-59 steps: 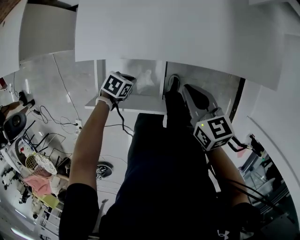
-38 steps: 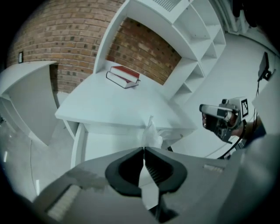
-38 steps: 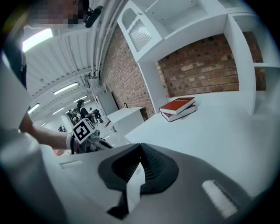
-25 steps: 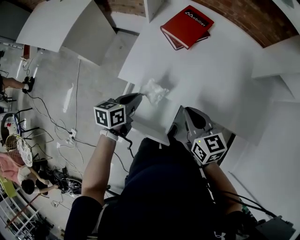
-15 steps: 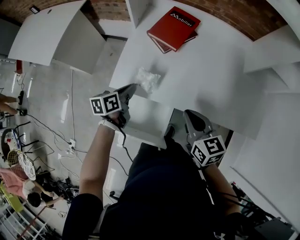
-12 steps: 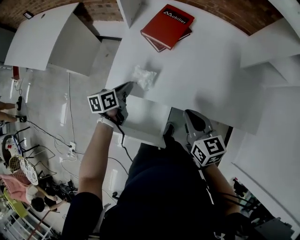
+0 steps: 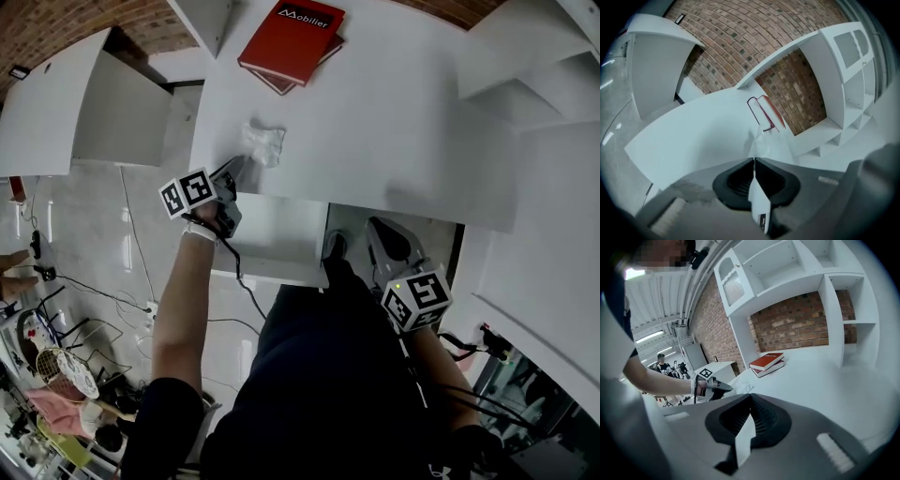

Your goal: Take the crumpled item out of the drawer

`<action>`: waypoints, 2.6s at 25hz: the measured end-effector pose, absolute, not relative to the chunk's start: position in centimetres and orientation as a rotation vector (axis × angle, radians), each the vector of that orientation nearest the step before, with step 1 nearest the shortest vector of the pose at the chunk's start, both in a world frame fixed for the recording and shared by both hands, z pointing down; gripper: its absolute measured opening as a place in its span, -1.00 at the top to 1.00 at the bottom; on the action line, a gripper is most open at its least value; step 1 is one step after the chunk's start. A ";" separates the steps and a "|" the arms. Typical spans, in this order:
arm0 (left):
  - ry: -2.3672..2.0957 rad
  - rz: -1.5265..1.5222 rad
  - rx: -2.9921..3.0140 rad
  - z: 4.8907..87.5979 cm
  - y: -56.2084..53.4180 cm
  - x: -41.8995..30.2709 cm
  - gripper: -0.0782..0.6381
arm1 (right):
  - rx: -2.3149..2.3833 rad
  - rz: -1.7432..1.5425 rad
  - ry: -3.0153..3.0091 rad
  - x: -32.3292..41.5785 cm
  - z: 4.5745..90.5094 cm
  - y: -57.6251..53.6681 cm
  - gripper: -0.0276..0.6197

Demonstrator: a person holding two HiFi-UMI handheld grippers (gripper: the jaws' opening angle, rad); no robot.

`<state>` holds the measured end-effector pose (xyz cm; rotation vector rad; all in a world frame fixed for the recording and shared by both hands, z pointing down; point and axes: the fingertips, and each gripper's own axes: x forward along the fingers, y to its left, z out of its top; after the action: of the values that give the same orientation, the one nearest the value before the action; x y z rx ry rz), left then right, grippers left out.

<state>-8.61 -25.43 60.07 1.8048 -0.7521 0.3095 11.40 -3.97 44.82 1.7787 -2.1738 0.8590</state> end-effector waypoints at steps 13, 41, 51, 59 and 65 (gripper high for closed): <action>-0.831 0.333 1.781 60.9 -25.7 -8.5 0.47 | 1.833 0.888 -2.150 11.8 45.1 -2.3 0.91; -1.015 0.052 2.089 41.8 -17.1 -12.7 0.39 | 1.645 0.630 -2.422 8.6 39.7 -6.8 0.91; -1.231 0.059 2.237 36.4 -14.0 -13.8 0.39 | 1.657 0.513 -2.496 9.1 36.3 -9.6 0.91; -1.364 0.081 2.375 31.7 -12.6 -14.5 0.39 | 1.655 0.297 -2.568 8.4 31.7 -10.9 0.91; -1.460 0.113 2.491 28.3 -11.9 -14.1 0.40 | 1.720 0.135 -2.619 8.2 27.8 -11.1 0.91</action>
<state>-14.11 -11.87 28.27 2.4907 -1.4604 0.1134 8.16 -11.13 27.80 1.7197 -2.6185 0.1353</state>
